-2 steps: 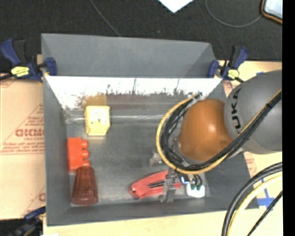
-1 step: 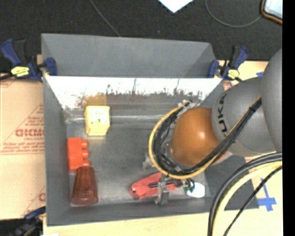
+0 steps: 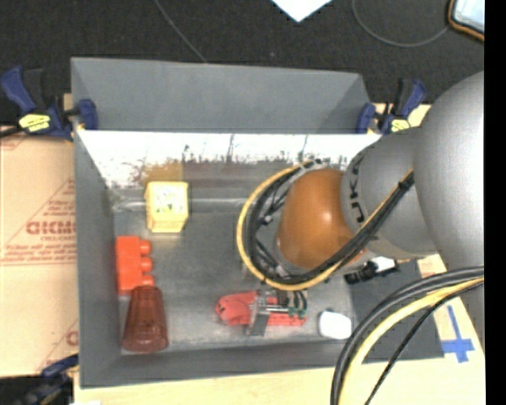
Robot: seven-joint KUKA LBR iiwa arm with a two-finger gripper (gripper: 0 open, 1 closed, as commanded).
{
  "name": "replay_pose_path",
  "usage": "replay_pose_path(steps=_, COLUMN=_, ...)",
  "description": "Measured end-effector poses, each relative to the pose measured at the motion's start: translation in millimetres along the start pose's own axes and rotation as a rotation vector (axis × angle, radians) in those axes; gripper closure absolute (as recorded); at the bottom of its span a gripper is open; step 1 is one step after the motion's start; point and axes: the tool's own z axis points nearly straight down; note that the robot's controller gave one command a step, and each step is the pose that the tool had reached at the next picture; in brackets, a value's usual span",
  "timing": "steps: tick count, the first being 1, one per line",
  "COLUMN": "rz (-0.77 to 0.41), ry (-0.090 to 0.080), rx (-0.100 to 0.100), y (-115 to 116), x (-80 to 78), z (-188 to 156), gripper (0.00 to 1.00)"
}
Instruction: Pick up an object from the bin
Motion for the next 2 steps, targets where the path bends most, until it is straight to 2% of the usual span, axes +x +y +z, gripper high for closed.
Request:
replay_pose_path(steps=1, rz=-0.011, ry=-0.011, rx=-0.003, y=-14.3, x=28.2, z=-0.9, gripper=1.0)
replay_pose_path(steps=2, rz=-0.011, ry=-0.011, rx=-0.003, y=-14.3, x=28.2, z=-1.0, gripper=1.0)
